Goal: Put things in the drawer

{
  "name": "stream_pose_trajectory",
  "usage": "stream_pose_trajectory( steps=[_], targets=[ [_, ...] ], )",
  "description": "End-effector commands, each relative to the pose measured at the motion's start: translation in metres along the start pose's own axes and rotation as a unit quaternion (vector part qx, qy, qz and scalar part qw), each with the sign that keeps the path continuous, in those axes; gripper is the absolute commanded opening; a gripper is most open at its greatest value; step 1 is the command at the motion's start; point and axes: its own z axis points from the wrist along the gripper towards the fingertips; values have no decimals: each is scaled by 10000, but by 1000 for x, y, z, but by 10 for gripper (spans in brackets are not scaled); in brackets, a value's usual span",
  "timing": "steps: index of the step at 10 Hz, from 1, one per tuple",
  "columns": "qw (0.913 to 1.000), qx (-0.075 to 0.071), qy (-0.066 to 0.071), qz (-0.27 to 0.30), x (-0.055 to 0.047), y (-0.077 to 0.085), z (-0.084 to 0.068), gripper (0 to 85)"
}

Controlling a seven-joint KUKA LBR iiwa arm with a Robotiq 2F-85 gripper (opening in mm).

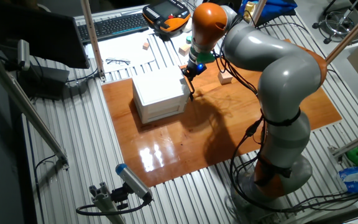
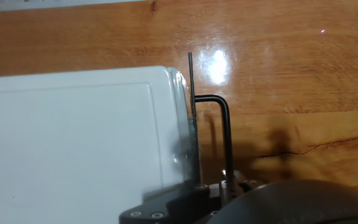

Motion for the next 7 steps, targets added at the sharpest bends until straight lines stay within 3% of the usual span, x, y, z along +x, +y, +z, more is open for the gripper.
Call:
stream_pose_trajectory(
  steps=[1, 7],
  targets=[
    [10000, 21, -27, 0, 0, 0, -1, 170],
    [9998, 127, -90, 76, 0, 1, -1, 170]
  ],
)
